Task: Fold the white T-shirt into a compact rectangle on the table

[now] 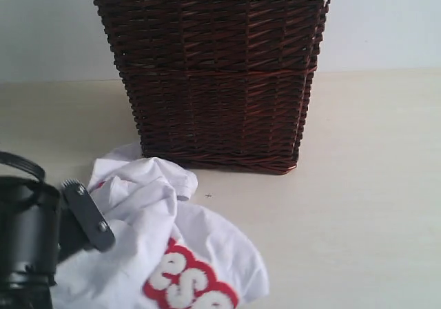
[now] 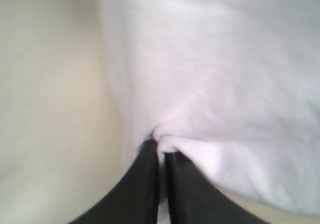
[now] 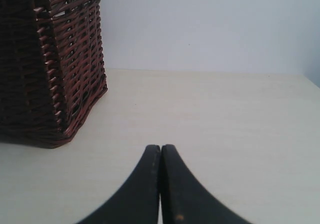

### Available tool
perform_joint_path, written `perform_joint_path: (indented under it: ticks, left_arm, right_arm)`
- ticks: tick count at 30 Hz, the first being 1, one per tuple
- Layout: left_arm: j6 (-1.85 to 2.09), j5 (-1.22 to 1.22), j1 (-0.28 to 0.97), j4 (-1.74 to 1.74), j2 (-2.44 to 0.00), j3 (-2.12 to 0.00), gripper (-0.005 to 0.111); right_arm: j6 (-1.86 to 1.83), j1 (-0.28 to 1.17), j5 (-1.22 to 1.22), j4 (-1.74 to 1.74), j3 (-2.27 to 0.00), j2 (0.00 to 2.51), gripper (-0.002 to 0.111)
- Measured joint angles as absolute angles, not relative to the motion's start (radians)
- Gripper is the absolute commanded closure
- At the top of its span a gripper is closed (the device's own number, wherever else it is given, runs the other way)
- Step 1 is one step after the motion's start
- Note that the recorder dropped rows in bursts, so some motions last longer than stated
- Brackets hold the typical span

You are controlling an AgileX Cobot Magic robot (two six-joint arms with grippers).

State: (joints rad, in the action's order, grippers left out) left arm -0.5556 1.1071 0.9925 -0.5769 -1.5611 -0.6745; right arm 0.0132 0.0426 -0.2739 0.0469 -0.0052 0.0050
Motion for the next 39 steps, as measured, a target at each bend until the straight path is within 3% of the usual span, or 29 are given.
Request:
perform_joint_path:
  ticks: [5, 7, 10, 13, 15, 24, 31, 39]
  left_arm:
    - [-0.724, 1.190, 0.851, -0.810, -1.445, -0.722, 0.106]
    - [-0.743, 1.194, 0.784, -0.860, -1.398, -0.735, 0.101]
    - [-0.752, 1.198, 0.672, -0.885, -1.352, -0.758, 0.080]
    - [-0.717, 1.196, 0.570, -0.826, -1.330, -0.779, 0.046]
    - [-0.698, 1.194, 0.544, -0.794, -1.328, -0.782, 0.036]
    - [-0.547, 1.049, 0.586, -0.581, -1.272, -0.805, 0.064]
    - [0.028, 0.893, 0.677, 0.011, -1.226, -0.807, 0.064]
    - [0.171, 0.889, 0.714, 0.084, -1.226, -0.720, 0.064]
  right_arm:
    - [0.013, 0.043, -0.274, 0.047, -0.005, 0.005, 0.108]
    - [0.013, 0.043, -0.274, 0.047, -0.005, 0.005, 0.108]
    - [0.013, 0.043, -0.274, 0.047, -0.005, 0.005, 0.108]
    - [0.013, 0.043, -0.274, 0.047, -0.005, 0.005, 0.108]
    - [0.013, 0.043, -0.274, 0.047, -0.005, 0.005, 0.108]
    - [0.013, 0.043, -0.274, 0.047, -0.005, 0.005, 0.108]
    - [0.013, 0.043, -0.274, 0.047, -0.005, 0.005, 0.108]
    - [0.006, 0.043, -0.274, 0.052, -0.005, 0.005, 0.108]
